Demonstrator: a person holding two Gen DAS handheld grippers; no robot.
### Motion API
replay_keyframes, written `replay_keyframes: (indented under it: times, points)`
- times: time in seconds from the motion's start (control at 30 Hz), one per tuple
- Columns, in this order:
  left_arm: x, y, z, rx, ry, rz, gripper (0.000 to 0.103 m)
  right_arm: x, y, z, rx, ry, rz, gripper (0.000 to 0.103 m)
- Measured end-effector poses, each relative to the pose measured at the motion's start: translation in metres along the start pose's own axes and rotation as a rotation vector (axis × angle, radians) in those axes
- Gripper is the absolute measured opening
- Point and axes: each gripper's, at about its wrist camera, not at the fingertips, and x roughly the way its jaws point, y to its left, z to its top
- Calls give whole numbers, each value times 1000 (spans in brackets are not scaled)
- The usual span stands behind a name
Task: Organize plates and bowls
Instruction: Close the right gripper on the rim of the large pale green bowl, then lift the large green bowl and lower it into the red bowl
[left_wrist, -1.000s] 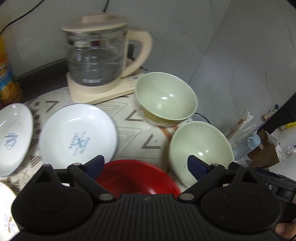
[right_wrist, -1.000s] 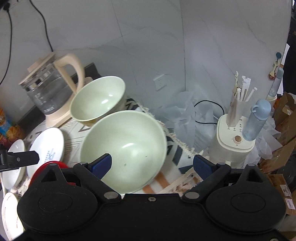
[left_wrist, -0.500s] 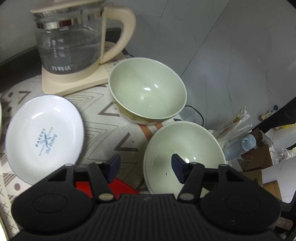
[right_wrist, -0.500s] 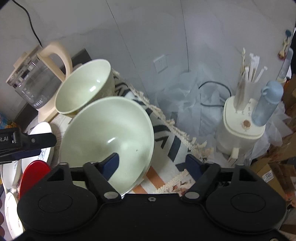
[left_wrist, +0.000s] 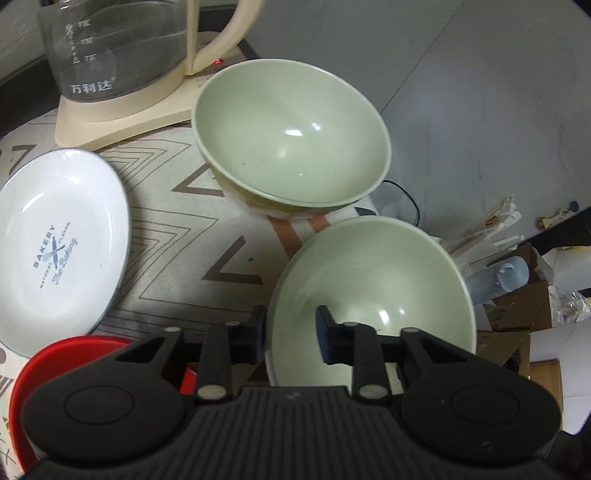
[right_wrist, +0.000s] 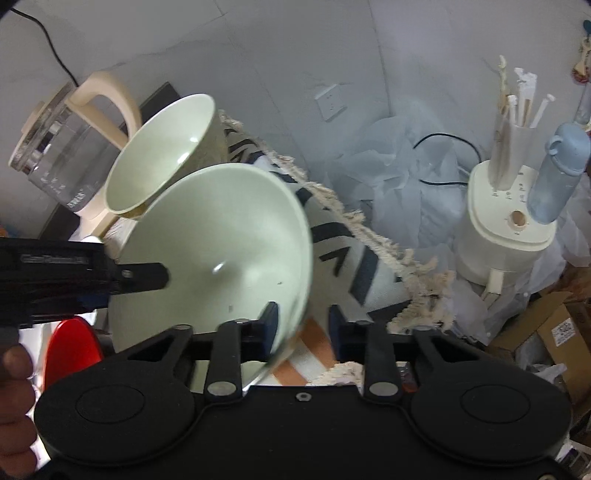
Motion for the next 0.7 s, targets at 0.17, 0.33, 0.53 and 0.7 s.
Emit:
replay_keyframes:
  times: [0.17, 0.33, 0.53, 0.7]
  points:
    - [-10, 6, -2, -18, -14, -22, 14, -7, 3, 1, -27, -40, -11, 20]
    - [-34, 8, -5, -24, -66, -38, 12, -25, 10, 3, -59, -97, -6, 20]
    - [-64, 16, -10, -29, -132, -54, 4, -48, 22, 8, -83, -162, 14, 20]
    - [-85, 27, -16, -52, -176, -66, 2, -64, 34, 9, -107, -206, 32, 20]
